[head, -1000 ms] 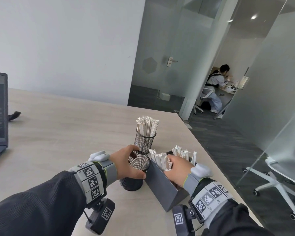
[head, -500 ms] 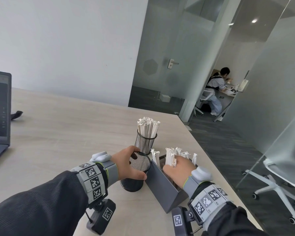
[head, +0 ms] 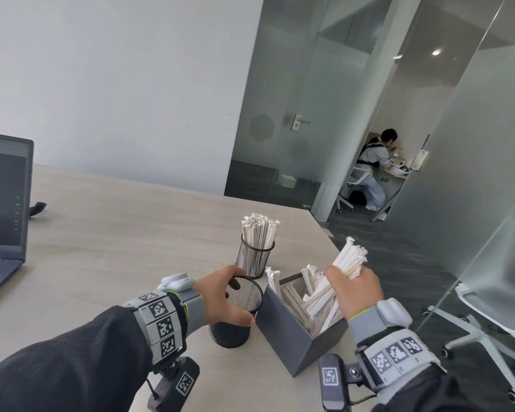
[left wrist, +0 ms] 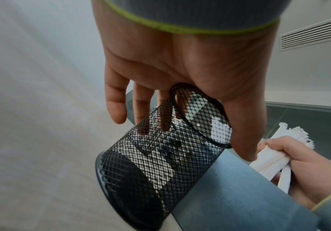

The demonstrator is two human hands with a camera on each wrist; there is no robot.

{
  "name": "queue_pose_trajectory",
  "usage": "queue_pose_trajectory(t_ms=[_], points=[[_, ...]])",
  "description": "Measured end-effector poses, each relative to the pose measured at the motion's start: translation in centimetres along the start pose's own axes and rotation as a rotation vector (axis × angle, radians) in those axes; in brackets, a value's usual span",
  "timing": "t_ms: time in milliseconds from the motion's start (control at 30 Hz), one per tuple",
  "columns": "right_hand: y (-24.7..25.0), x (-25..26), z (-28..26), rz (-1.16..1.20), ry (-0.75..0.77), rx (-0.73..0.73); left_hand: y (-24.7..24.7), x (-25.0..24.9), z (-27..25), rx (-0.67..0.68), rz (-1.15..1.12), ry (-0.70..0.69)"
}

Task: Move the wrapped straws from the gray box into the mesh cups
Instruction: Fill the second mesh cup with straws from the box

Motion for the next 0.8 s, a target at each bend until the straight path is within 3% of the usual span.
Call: queue_pose_trajectory(t_ms=[200, 333, 533, 667, 800], points=[[0.9, 1.7, 0.7, 0.317, -0.223, -0.181, -0.3, 0.5, -0.9, 0.037, -0.010, -0.033], [-0.4, 4.3, -1.2, 0.500, -0.288, -0.123, -0.5, 0.5, -1.0, 0.047, -0.025, -0.041], [-3.9, 6.2, -4.4, 0.448, -0.132, 0.051, -0.3, 0.4, -1.3, 0.067, -0.029, -0.046], [-5.8, 5.1, -4.7, 0.302, -0.073, 0.079, -0.3, 0.6, -1.3, 0.105, -0.069, -0.023], [-6.5, 4.5, -5.3, 0.130, 0.054, 0.190, -0.5, 0.5, -1.1, 0.036, -0.172, 0.000]])
Point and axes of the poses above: each hand's wrist, its own z-axis towards the middle knuckle, its own y-axis out of the back of the hand, x = y × z, the point moved 1 cm from there along z, towards the middle knuckle, and after that the axes turned 12 degrees about -x, right-handed, at the moved point
